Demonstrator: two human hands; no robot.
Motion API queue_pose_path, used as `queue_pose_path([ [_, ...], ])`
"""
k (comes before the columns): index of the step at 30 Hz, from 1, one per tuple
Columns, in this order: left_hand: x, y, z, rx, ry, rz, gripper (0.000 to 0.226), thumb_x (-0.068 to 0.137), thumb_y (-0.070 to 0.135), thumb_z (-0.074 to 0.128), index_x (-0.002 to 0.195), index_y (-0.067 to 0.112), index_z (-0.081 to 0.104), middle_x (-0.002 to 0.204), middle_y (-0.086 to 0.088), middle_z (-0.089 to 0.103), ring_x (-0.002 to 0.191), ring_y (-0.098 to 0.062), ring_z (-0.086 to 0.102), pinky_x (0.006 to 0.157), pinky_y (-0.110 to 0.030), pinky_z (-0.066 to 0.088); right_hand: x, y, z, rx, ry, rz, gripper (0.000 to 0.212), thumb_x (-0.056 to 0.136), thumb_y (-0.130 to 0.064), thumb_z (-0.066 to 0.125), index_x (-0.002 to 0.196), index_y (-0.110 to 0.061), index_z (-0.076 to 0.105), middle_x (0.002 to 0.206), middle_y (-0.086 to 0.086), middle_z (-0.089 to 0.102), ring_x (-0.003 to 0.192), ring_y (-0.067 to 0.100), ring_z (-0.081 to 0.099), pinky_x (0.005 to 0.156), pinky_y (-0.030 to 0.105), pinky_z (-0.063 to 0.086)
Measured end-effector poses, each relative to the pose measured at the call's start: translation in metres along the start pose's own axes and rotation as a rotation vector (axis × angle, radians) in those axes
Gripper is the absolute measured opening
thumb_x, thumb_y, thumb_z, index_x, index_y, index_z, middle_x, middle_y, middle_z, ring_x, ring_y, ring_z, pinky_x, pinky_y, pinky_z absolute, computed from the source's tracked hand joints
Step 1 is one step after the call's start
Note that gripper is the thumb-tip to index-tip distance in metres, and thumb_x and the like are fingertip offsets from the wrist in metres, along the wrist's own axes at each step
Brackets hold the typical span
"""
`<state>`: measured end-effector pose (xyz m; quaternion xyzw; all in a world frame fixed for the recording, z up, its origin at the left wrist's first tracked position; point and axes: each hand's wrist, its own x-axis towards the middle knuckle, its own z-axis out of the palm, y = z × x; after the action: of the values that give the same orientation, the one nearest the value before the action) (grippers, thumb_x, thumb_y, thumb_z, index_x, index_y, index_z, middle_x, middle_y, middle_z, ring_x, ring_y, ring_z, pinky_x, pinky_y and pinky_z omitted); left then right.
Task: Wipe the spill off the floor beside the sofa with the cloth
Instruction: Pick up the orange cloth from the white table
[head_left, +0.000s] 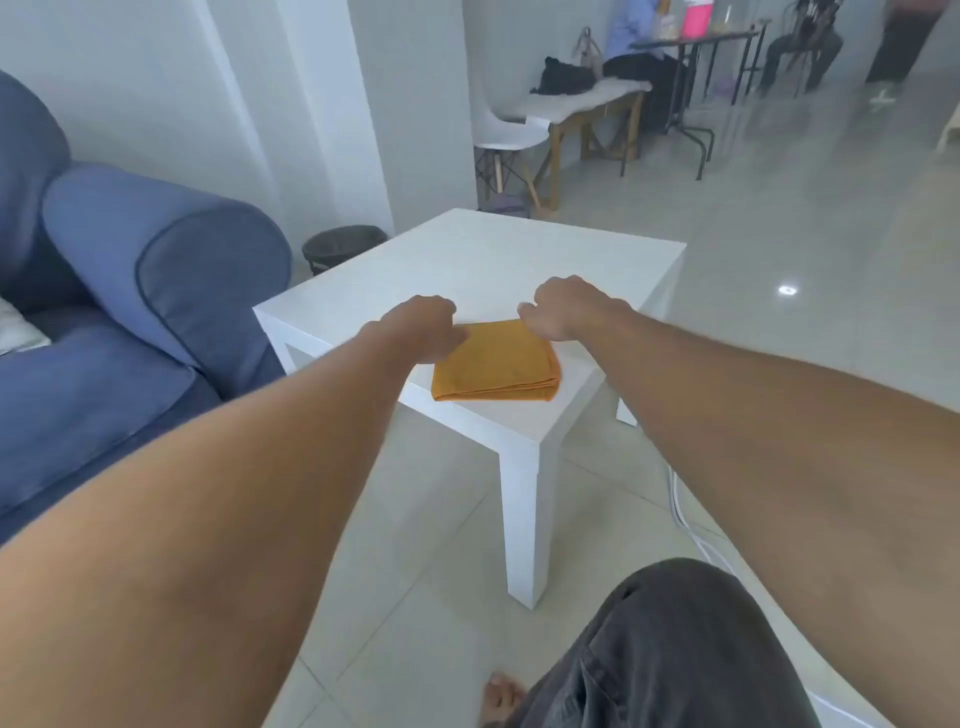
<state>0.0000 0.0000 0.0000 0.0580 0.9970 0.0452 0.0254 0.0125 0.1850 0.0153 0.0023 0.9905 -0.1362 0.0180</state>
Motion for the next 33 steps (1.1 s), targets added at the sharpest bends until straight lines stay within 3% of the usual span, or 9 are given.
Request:
queue_pose_path([
  [5,0.032,-0.007,0.026,0.106,-0.061,0.010,0.044,0.095,0.010,0.040,0.138,0.014,0.048,0.139,-0.007,0.052,0.128,-0.029,0.049,0.105,-0.045,0.043,0.023,0.008,0.028,0.012,-0.049,0.007,0.044,0.099,-0.039,0.037,0.134,-0.016,0.052,0.138,0.007,0.051,0.124,0.031,0.051,0.079,0.036,0.035],
  [9,0.052,-0.010,0.034,0.126,0.001,0.028,0.042,0.094,0.006,0.045,0.136,0.011,0.052,0.135,-0.011,0.049,0.120,-0.032,0.053,0.096,-0.040,0.048,0.038,0.011,0.042,0.073,-0.048,-0.040,0.046,0.100,-0.036,0.035,0.141,-0.020,0.047,0.148,0.005,0.046,0.137,0.029,0.039,0.108,0.042,0.037],
  [11,0.057,-0.009,0.032,0.088,0.038,-0.001,0.037,0.093,0.006,0.049,0.129,0.011,0.059,0.129,-0.010,0.051,0.114,-0.032,0.056,0.094,-0.041,0.051,0.041,0.009,0.044,0.113,-0.052,-0.065,0.046,0.097,-0.028,0.037,0.141,-0.022,0.048,0.148,0.005,0.046,0.138,0.029,0.038,0.112,0.045,0.036],
  [19,0.035,-0.007,-0.004,0.027,0.131,0.026,0.022,0.092,0.003,0.048,0.110,0.004,0.061,0.112,-0.014,0.059,0.098,-0.032,0.058,0.087,-0.042,0.054,0.029,-0.011,0.026,0.116,0.046,-0.100,0.032,0.086,-0.010,0.050,0.119,-0.011,0.048,0.119,0.014,0.054,0.105,0.035,0.055,0.084,0.042,0.050],
  [24,-0.019,-0.018,-0.051,0.032,0.178,0.038,0.010,0.088,0.004,0.054,0.085,0.014,0.053,0.087,-0.011,0.056,0.078,-0.026,0.048,0.071,-0.034,0.045,0.000,-0.038,-0.010,0.043,0.158,-0.198,0.030,0.089,-0.003,0.051,0.118,-0.007,0.059,0.117,0.015,0.060,0.103,0.034,0.059,0.084,0.039,0.054],
  [26,-0.045,-0.029,-0.068,0.025,0.201,0.014,0.006,0.088,0.004,0.055,0.085,0.007,0.059,0.088,-0.012,0.060,0.080,-0.029,0.054,0.072,-0.034,0.047,-0.014,-0.057,-0.024,0.056,0.145,-0.247,0.023,0.090,-0.006,0.053,0.111,-0.005,0.062,0.113,0.014,0.060,0.101,0.032,0.060,0.079,0.037,0.053],
  [28,-0.072,-0.046,-0.083,0.007,0.236,-0.030,0.016,0.090,0.005,0.057,0.101,0.002,0.069,0.095,-0.008,0.065,0.089,-0.030,0.061,0.076,-0.035,0.051,-0.029,-0.079,-0.035,0.044,0.132,-0.321,0.010,0.092,-0.012,0.056,0.093,-0.004,0.062,0.099,0.011,0.057,0.096,0.030,0.056,0.076,0.037,0.050],
  [30,-0.103,-0.068,-0.095,0.015,0.258,-0.087,0.021,0.089,0.006,0.058,0.106,0.002,0.069,0.093,-0.007,0.062,0.086,-0.028,0.059,0.077,-0.037,0.052,-0.046,-0.109,-0.041,0.038,0.123,-0.414,0.022,0.093,-0.017,0.058,0.073,-0.008,0.053,0.080,0.007,0.050,0.089,0.030,0.051,0.070,0.034,0.043],
  [33,-0.152,-0.106,-0.109,0.032,0.268,-0.197,0.014,0.088,0.010,0.061,0.096,0.003,0.070,0.091,-0.012,0.062,0.080,-0.026,0.052,0.077,-0.040,0.054,-0.069,-0.159,-0.039,0.095,0.099,-0.516,0.017,0.092,-0.019,0.061,0.100,-0.005,0.065,0.100,0.012,0.063,0.104,0.033,0.058,0.080,0.033,0.048],
])
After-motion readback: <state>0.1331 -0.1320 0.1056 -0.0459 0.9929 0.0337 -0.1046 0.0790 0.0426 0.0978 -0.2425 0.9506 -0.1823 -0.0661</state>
